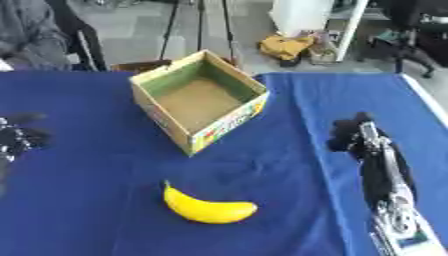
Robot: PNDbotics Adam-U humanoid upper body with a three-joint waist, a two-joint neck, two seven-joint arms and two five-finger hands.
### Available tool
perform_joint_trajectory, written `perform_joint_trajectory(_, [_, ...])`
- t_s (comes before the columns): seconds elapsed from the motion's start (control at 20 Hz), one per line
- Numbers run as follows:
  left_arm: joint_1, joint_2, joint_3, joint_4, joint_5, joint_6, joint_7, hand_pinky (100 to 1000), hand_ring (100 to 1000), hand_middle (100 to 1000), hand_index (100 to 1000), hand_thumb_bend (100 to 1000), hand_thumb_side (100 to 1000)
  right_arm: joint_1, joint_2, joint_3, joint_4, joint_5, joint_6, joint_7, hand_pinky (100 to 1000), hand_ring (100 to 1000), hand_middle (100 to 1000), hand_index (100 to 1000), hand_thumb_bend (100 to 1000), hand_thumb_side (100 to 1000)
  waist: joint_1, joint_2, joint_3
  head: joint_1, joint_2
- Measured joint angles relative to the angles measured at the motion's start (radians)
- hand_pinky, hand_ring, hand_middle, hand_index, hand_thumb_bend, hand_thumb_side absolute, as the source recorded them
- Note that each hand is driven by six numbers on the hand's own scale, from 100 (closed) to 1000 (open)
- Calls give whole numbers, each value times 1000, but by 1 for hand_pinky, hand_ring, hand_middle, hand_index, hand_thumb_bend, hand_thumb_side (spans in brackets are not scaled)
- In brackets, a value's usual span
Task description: Pick up objects on the table and place them in the box.
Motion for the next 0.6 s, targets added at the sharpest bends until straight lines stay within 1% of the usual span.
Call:
perform_joint_trajectory(0.2, [1,0,0,0,0,0,-1,685,658,710,694,295,1000,-19,-11,4,0,15,3,13,593,536,526,640,100,884,-1,-1,1,0,-1])
perform_joint_trajectory(0.35, [1,0,0,1,0,0,-1,686,658,710,694,295,1000,-41,-32,15,0,56,11,45,595,536,525,642,100,865,-2,-5,3,-3,-3])
perform_joint_trajectory(0.55, [2,0,0,4,0,0,-4,687,658,710,694,294,1000,-78,-63,38,3,171,36,152,603,546,533,700,100,818,-6,-6,5,-8,-4])
perform_joint_trajectory(0.6, [3,0,0,5,0,0,-5,687,658,710,694,293,1000,-89,-70,46,3,205,41,183,613,560,550,734,100,796,-6,-6,5,-9,-4])
